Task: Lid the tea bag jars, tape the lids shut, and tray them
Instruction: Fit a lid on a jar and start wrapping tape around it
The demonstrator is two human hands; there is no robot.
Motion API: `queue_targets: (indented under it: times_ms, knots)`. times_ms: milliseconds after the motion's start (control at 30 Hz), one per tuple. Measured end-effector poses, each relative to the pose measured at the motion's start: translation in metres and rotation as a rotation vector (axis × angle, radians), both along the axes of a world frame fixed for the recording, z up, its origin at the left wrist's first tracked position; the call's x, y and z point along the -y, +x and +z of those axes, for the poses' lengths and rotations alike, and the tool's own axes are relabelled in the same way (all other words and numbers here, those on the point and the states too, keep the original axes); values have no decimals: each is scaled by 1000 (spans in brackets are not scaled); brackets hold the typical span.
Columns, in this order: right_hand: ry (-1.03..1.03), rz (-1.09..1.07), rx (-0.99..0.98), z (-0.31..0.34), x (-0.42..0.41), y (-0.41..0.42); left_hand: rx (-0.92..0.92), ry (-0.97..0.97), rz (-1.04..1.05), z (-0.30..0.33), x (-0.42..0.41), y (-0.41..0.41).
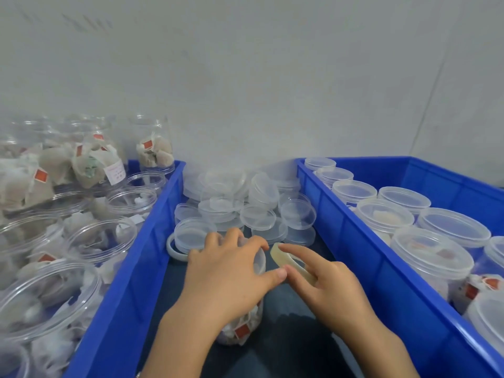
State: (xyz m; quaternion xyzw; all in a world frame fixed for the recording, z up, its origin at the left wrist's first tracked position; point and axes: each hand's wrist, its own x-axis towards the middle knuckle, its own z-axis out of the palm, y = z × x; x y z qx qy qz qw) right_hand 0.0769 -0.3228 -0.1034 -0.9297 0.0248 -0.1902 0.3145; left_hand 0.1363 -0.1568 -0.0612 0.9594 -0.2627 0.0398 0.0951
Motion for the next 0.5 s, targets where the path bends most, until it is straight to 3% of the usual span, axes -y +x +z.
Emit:
queue_targets:
  times_ms: [300,500]
  knots:
    - [71,68,-2,4,10,-4,-73,7,-49,3,-5,3]
    - [-21,-56,75,0,-5,3,-12,6,-21,1,-3,-1]
